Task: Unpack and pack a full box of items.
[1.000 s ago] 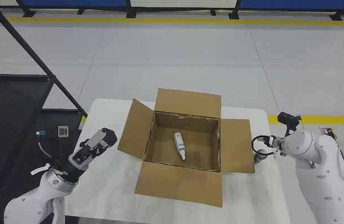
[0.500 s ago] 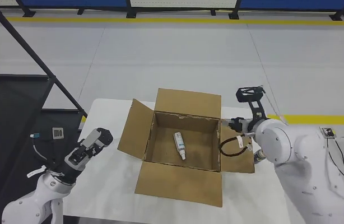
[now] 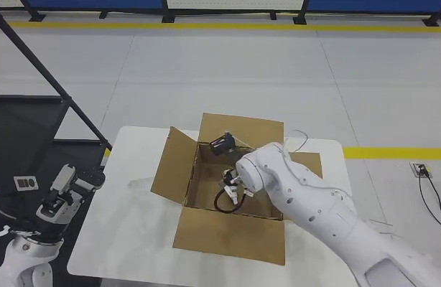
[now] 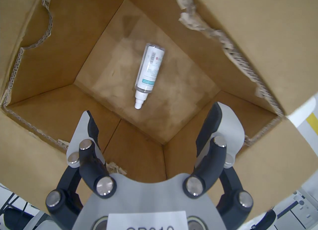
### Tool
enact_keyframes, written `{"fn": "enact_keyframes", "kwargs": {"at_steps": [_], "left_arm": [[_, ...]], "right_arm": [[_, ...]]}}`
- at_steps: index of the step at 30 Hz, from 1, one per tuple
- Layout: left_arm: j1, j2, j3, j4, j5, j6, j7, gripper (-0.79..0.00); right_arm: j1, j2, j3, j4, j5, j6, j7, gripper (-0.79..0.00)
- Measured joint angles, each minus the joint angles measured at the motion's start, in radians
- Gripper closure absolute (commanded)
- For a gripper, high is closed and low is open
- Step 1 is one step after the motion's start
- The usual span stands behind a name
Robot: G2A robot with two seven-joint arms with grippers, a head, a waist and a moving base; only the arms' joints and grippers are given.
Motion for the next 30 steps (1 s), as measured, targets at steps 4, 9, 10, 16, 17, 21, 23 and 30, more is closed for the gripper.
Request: {"fn": "enact_keyframes", "kwargs": {"at_steps": [4,9,10,16,17,21,23,30], "left_arm": [[0.0,0.0,0.0,0.0,0.001,0.0,0.0,-0.785],[0.0,0.0,0.001,0.0,0.001,0.0,0.0,-0.785],[0.0,0.0,0.001,0.0,0.001,0.0,0.0,-0.785],[0.0,0.0,0.0,0.0,0.001,0.0,0.0,-0.785],[0.0,0.0,0.0,0.0,0.001,0.0,0.0,-0.785],[0.0,0.0,0.0,0.0,0.001,0.0,0.0,-0.785],[0.0,0.0,0.0,0.0,0.001,0.0,0.0,-0.785],[0.0,0.0,0.0,0.0,0.001,0.0,0.0,-0.785]], "right_arm": [[0.025,-0.084,-0.07,0.182,0.069,-0.001,-0.09,-0.785],[0.04,-0.182,-0.105,0.41,0.15,-0.032,-0.215,-0.785],[0.043,-0.196,-0.107,0.447,0.168,-0.042,-0.237,-0.785],[0.057,-0.283,-0.128,0.636,0.204,-0.065,-0.325,-0.785],[0.06,-0.293,-0.13,0.659,0.204,-0.069,-0.331,-0.785],[0.071,-0.332,-0.133,0.752,0.204,-0.072,-0.36,-0.662],[0.075,-0.345,-0.13,0.786,0.208,-0.081,-0.367,-0.622],[0.079,-0.381,-0.117,0.886,0.219,-0.112,-0.384,-0.536]]}}
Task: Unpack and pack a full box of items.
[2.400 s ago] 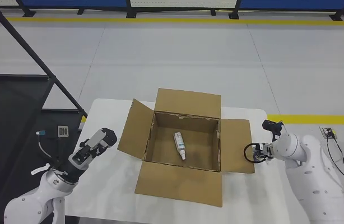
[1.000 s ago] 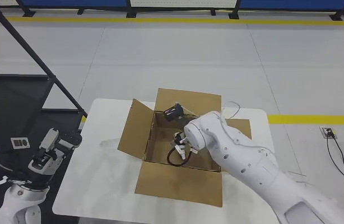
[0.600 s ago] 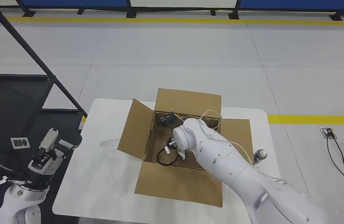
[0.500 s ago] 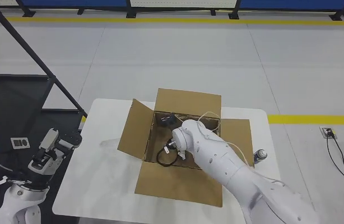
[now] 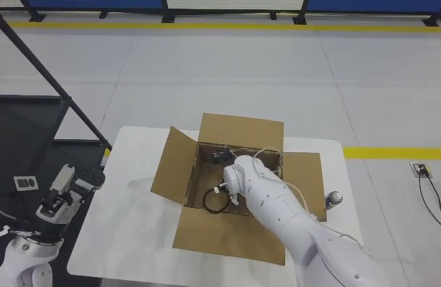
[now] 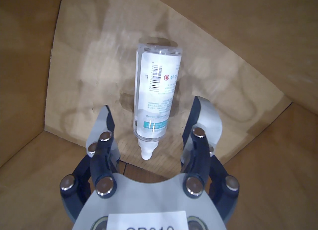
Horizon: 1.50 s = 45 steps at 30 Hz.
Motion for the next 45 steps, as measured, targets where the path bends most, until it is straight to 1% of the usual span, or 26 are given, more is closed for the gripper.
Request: {"fn": "enact_keyframes", "kwargs": {"at_steps": [4,6,7,9,13,17,21,28,32,35,38,41,44,45], "left_arm": [[0.0,0.0,0.0,0.0,0.0,0.0,0.0,-0.785],[0.0,0.0,0.0,0.0,0.0,0.0,0.0,-0.785],[0.0,0.0,0.0,0.0,0.0,0.0,0.0,-0.785],[0.0,0.0,0.0,0.0,0.0,0.0,0.0,-0.785],[0.0,0.0,0.0,0.0,0.0,0.0,0.0,-0.785],[0.0,0.0,0.0,0.0,0.0,0.0,0.0,-0.785],[0.0,0.0,0.0,0.0,0.0,0.0,0.0,-0.785],[0.0,0.0,0.0,0.0,0.0,0.0,0.0,-0.785],[0.0,0.0,0.0,0.0,0.0,0.0,0.0,-0.785],[0.0,0.0,0.0,0.0,0.0,0.0,0.0,-0.785],[0.0,0.0,0.0,0.0,0.0,0.0,0.0,-0.785],[0.0,0.0,0.0,0.0,0.0,0.0,0.0,-0.785],[0.0,0.0,0.0,0.0,0.0,0.0,0.0,-0.785],[0.0,0.0,0.0,0.0,0.0,0.0,0.0,-0.785]], "right_arm": [[0.0,-0.012,0.008,0.033,0.005,-0.017,-0.002,-0.533],[0.001,-0.017,0.013,0.046,0.008,-0.03,-0.003,-0.468],[0.002,-0.018,0.015,0.05,0.009,-0.036,-0.003,-0.379],[0.003,-0.021,0.021,0.06,0.012,-0.05,-0.004,-0.268],[0.01,-0.023,0.032,0.079,0.019,-0.072,-0.01,0.0],[0.022,-0.021,0.048,0.091,0.032,-0.109,-0.016,0.0],[0.047,-0.011,0.066,0.095,0.05,-0.195,0.006,0.0],[0.096,0.012,0.088,0.077,0.058,-0.358,0.09,0.0],[0.113,0.027,0.095,0.046,0.048,-0.414,0.158,0.0],[0.118,0.041,0.106,0.02,0.052,-0.444,0.179,0.0],[0.119,0.061,0.119,-0.027,0.05,-0.457,0.192,0.0],[0.11,0.091,0.139,-0.104,0.044,-0.453,0.204,0.0],[0.085,0.135,0.17,-0.227,0.026,-0.424,0.23,0.0],[0.067,0.159,0.189,-0.295,0.013,-0.402,0.25,0.0]]}}
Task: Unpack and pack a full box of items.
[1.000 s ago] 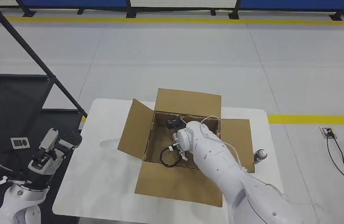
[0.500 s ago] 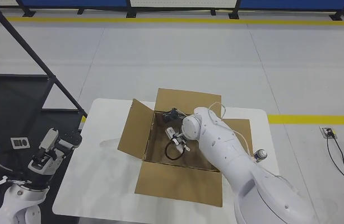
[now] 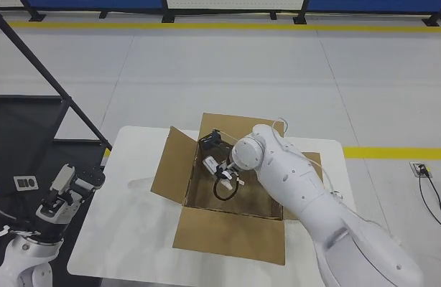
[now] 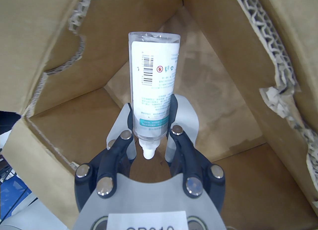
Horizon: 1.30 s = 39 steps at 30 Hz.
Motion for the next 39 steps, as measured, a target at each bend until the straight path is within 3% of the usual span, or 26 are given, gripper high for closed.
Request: {"fn": "enact_keyframes", "kwargs": {"at_steps": [2,5,9,13,19,23,30,34,39], "left_arm": [[0.0,0.0,0.0,0.0,0.0,0.0,0.0,-0.785],[0.0,0.0,0.0,0.0,0.0,0.0,0.0,-0.785],[0.0,0.0,0.0,0.0,0.0,0.0,0.0,-0.785],[0.0,0.0,0.0,0.0,0.0,0.0,0.0,-0.785],[0.0,0.0,0.0,0.0,0.0,0.0,0.0,-0.785],[0.0,0.0,0.0,0.0,0.0,0.0,0.0,-0.785],[0.0,0.0,0.0,0.0,0.0,0.0,0.0,-0.785],[0.0,0.0,0.0,0.0,0.0,0.0,0.0,-0.785],[0.0,0.0,0.0,0.0,0.0,0.0,0.0,-0.785]], "right_arm": [[-0.041,0.043,0.039,-0.135,-0.031,0.047,0.044,0.0],[-0.173,0.135,0.145,-0.463,-0.133,0.174,0.154,0.0],[-0.49,0.261,0.382,-0.97,-0.342,0.312,0.348,0.0],[-0.728,0.313,0.566,-1.382,-0.483,0.349,0.421,0.0],[-0.98,0.344,0.833,-1.734,-0.564,0.439,0.417,0.0],[-1.116,0.353,1.019,-1.799,-0.556,0.507,0.396,0.0],[-1.295,0.354,1.262,-1.711,-0.495,0.636,0.334,0.0],[-1.306,0.356,1.302,-1.579,-0.424,0.606,0.3,0.0],[-1.222,0.365,1.256,-1.352,-0.408,0.55,0.267,0.0]]}}
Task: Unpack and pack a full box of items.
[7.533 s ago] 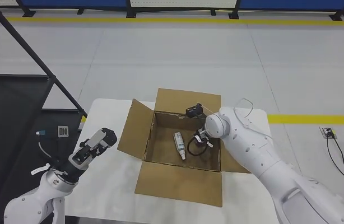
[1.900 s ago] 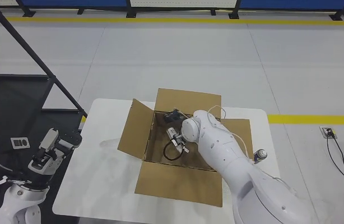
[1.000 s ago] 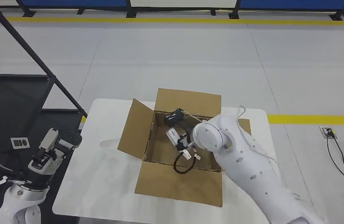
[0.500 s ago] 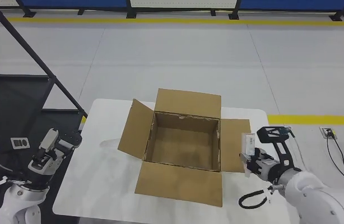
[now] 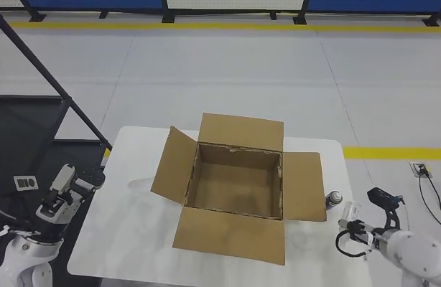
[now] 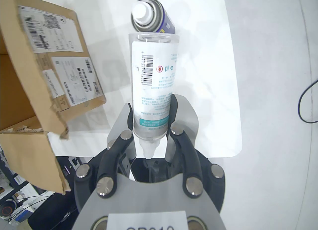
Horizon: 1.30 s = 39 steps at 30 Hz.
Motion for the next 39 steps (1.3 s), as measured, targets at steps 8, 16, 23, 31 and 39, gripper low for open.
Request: {"fn": "enact_keyframes", "kwargs": {"at_steps": [8,16,23,31,39], "left_arm": [[0.0,0.0,0.0,0.0,0.0,0.0,0.0,-0.785],[0.0,0.0,0.0,0.0,0.0,0.0,0.0,-0.785],[0.0,0.0,0.0,0.0,0.0,0.0,0.0,-0.785],[0.0,0.0,0.0,0.0,0.0,0.0,0.0,-0.785],[0.0,0.0,0.0,0.0,0.0,0.0,0.0,-0.785]], "right_arm": [[0.142,0.011,-0.083,0.273,-0.047,-0.04,-0.042,0.0],[0.185,0.021,-0.092,0.363,-0.059,-0.011,-0.06,0.0],[0.213,0.027,-0.108,0.433,-0.049,-0.014,-0.079,-0.305],[0.231,0.034,-0.12,0.478,-0.028,-0.018,-0.105,-0.413],[0.19,0.044,-0.084,0.378,-0.009,0.015,-0.135,-0.517]]}}
